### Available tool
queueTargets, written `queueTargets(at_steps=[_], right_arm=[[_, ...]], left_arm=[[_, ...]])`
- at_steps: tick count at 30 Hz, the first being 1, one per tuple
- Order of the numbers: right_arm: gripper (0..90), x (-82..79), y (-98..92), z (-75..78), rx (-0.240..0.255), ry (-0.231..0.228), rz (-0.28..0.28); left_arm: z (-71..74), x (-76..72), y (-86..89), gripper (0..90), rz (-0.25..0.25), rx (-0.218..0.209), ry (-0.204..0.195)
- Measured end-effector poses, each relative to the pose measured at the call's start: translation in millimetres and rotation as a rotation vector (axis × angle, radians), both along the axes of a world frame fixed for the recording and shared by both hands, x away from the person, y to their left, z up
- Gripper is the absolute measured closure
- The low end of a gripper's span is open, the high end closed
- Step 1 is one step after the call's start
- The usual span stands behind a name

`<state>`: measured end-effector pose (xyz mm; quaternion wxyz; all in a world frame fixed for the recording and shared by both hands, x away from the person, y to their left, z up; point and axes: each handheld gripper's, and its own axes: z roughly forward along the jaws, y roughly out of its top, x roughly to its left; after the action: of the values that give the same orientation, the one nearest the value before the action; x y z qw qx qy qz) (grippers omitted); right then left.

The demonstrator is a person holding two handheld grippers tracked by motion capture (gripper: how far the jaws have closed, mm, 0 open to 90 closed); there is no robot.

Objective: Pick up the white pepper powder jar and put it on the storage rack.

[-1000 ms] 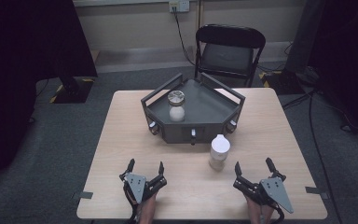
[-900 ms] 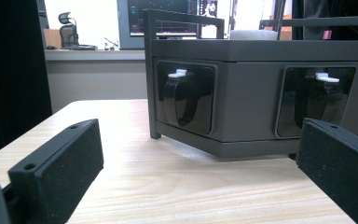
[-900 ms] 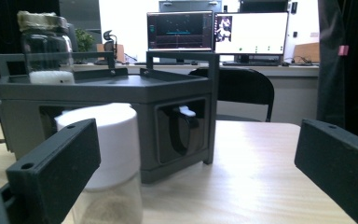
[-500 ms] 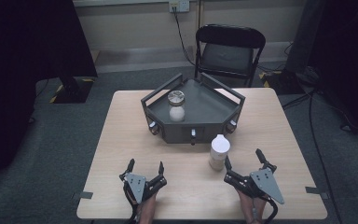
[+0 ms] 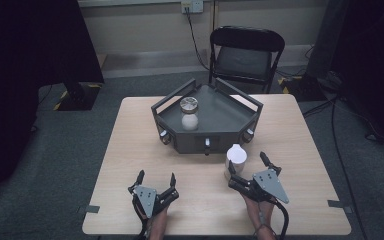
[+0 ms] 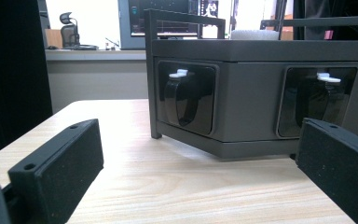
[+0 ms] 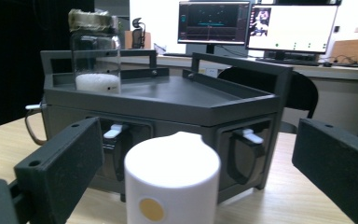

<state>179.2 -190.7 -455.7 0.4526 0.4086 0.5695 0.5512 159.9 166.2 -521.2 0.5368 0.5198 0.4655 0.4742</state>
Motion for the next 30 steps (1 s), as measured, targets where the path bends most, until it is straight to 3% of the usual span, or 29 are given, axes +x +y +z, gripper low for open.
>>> queueTargets(at_steps=[5, 7, 9, 22, 30], right_arm=[[5.1, 7.6, 5.0, -0.6, -0.026, 0.023, 0.020], [6.8, 7.5, 7.1, -5.1, -0.036, 0.007, 0.023], [7.5, 10.3, 8.6, -4.7, -0.044, 0.028, 0.023], [15.9, 22.5, 18.7, -6.4, -0.045, 0.109, -0.003], [25.1, 29.7, 15.6, -5.4, -0.044, 0.144, 0.002]], left_arm=[[-0.1, 0.0, 0.0, 0.2, 0.000, 0.000, 0.000], [0.0, 0.0, 0.0, 0.1, 0.000, 0.000, 0.000], [0.0, 0.0, 0.0, 0.1, 0.000, 0.000, 0.000], [0.0, 0.0, 0.0, 0.0, 0.000, -0.001, 0.000], [-0.1, 0.0, 0.0, 0.1, 0.000, 0.000, 0.000]])
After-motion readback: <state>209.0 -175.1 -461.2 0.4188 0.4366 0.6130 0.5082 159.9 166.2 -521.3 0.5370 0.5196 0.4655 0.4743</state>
